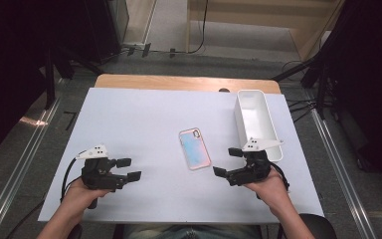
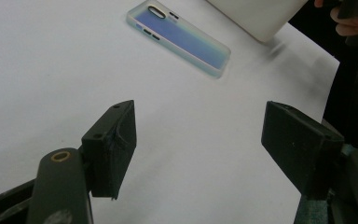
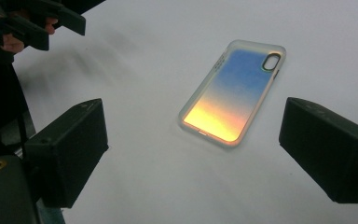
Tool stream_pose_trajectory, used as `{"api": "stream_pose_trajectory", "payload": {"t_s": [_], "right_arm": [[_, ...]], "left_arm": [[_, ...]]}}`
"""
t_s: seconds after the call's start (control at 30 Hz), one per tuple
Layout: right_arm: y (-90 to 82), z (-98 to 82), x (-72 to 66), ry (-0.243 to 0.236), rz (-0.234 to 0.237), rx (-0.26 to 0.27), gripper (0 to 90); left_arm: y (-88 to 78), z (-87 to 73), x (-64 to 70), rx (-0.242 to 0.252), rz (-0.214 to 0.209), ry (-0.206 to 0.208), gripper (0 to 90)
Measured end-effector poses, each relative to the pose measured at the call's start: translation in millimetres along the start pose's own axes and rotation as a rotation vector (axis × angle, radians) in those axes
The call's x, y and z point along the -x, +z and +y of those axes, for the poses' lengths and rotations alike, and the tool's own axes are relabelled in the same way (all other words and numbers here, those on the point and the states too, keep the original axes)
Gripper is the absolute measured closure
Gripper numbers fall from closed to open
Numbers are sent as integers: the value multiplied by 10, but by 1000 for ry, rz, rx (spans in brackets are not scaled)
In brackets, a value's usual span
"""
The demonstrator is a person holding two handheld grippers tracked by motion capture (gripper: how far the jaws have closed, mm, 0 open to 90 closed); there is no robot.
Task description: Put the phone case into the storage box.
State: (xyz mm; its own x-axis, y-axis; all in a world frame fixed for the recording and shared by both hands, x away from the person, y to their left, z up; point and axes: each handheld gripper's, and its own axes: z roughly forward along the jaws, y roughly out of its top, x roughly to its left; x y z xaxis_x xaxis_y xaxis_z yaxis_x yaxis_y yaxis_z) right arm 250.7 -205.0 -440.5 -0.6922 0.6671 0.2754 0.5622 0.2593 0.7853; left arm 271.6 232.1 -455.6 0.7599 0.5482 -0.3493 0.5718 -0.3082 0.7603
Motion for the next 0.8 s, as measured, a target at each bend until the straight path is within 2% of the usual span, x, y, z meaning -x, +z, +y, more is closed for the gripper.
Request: {"api": "stream_pose_trajectory", "payload": {"t_s": [0.1, 0.57, 0.8], "right_arm": [[19, 50, 2, -14, -15, 5, 65], [156, 224, 43, 49, -74, 9, 65], [233, 295, 51, 13, -117, -13, 65]], "left_arm": [[-1, -1, 3, 5, -1, -2, 263], [6, -4, 4, 2, 1, 5, 262], [12, -2, 6, -3, 2, 7, 262]]}}
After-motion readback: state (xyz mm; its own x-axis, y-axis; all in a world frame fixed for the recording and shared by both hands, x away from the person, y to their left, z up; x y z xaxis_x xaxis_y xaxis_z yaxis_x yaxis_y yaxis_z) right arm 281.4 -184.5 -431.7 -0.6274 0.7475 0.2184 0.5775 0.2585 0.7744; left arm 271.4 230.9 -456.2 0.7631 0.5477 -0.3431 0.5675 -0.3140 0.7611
